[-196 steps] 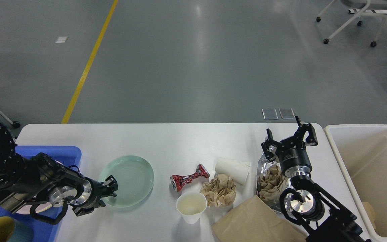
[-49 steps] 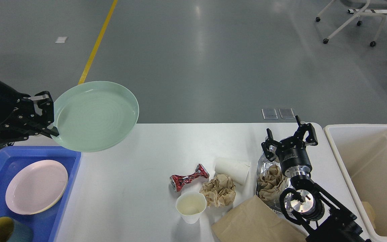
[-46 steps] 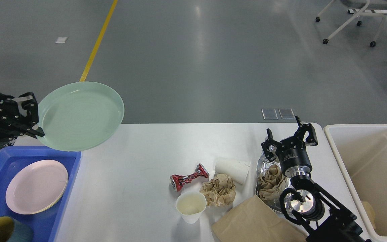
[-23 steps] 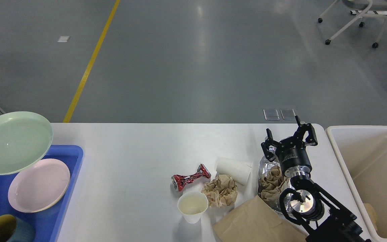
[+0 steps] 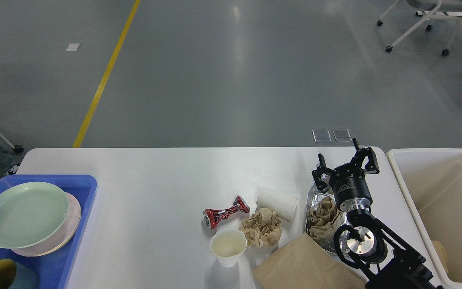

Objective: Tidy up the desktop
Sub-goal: 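Lower the green plate onto the pink plate and release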

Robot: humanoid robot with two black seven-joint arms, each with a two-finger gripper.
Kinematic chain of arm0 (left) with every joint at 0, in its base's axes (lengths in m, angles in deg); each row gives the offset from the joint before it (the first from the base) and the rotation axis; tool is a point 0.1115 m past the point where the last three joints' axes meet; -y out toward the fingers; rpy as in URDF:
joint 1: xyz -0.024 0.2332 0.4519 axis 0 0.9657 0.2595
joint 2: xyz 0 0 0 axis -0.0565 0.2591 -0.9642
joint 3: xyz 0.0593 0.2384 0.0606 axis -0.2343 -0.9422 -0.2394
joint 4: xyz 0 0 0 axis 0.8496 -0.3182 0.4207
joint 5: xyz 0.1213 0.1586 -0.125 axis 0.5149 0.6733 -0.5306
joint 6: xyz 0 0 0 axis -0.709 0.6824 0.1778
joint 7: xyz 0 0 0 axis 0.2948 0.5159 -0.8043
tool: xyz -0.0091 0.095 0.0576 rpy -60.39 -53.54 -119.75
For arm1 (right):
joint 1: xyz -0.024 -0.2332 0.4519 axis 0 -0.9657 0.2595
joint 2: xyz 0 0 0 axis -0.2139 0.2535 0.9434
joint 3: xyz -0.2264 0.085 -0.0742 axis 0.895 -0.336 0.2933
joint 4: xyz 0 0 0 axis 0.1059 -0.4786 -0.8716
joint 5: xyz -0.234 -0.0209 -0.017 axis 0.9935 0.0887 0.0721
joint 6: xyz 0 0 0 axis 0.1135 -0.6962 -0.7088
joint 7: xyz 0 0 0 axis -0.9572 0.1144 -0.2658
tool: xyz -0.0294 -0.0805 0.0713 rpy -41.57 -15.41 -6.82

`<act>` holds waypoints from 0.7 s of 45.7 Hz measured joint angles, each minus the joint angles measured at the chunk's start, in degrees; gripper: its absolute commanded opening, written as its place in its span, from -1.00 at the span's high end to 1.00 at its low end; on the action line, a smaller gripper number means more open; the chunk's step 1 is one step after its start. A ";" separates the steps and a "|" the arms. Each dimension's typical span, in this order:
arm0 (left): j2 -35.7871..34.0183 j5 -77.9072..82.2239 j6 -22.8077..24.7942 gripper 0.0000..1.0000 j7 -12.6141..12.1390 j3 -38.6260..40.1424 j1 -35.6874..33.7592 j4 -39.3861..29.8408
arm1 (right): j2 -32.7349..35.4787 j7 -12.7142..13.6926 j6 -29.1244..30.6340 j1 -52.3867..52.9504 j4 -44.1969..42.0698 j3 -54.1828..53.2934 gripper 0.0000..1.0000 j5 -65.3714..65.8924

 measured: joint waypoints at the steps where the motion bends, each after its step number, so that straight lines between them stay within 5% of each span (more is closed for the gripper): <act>1: 0.64 -0.13 -0.14 1.00 0.10 0.22 0.84 0.55 | 0.00 0.00 0.00 0.00 0.00 0.00 -1.00 0.00; 32: 5.35 -2.00 -5.04 1.00 -0.01 0.42 4.98 2.28 | -0.01 0.00 0.00 0.00 -0.01 0.00 -1.00 0.00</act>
